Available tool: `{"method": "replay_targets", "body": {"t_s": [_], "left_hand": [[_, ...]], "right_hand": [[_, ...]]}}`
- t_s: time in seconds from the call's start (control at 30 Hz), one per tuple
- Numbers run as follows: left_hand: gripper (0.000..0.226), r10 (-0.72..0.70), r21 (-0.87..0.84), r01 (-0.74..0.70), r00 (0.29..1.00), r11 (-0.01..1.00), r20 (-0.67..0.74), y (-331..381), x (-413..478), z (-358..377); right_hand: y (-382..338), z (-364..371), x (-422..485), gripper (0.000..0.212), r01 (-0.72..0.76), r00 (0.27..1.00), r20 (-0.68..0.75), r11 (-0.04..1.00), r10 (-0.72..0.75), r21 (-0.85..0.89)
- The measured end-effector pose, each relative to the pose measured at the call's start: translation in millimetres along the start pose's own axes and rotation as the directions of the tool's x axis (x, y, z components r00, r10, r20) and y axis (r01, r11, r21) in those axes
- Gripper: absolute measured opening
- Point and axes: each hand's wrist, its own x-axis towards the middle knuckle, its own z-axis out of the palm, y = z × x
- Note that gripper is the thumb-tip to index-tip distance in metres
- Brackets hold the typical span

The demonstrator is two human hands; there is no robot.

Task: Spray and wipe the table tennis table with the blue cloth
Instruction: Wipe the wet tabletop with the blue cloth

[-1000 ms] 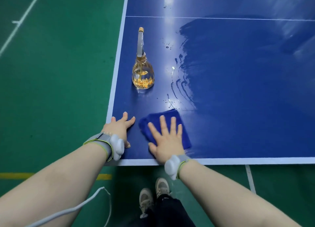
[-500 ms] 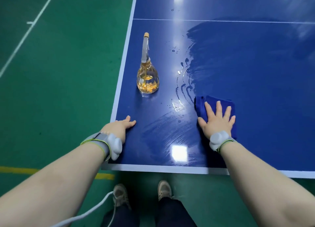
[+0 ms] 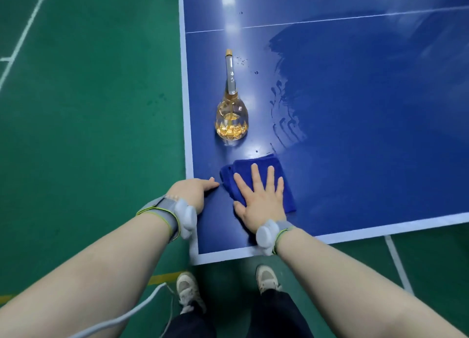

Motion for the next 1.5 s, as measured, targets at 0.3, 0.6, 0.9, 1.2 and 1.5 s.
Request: {"method": "replay_targets", "body": {"t_s": [0.3,0.6,0.9,1.2,1.5], "left_hand": [[0.039,0.024,-0.212,-0.057,0.988,0.976,-0.156,-42.3,-2.8,1.3],[0.056,0.027,-0.033,-0.032,0.991,0.999,-0.134,-68.2,-5.2,-8.7],[0.079,0.066,-0.052,-0.065,0.998,0.996,0.016,-79.0,-6.6,-3.3],[0.081,0.104,-0.035,-0.103,0.994,0.994,0.021,-78.7,-9.5,-0.8],[0.081,0.133,0.112,-0.147,0.983,0.983,0.124,-72.0,-14.9,2.1]], "right_hand": [[-1.9,1.9,-6.9,0.068,0.048,0.999,0.019,0.998,-0.047,-0.049],[63.1,-14.5,7.1,0.068,-0.626,0.774,0.006,0.763,0.633,0.159],[-74.6,1.2,20.3,0.072,-0.212,0.977,0.007,0.977,0.212,0.028],[-55.1,8.3,3.6,0.070,-0.120,0.993,-0.018,0.993,0.121,0.006],[3.7,13.8,-17.8,0.068,-0.552,0.826,-0.059,0.825,0.561,0.125]]}}
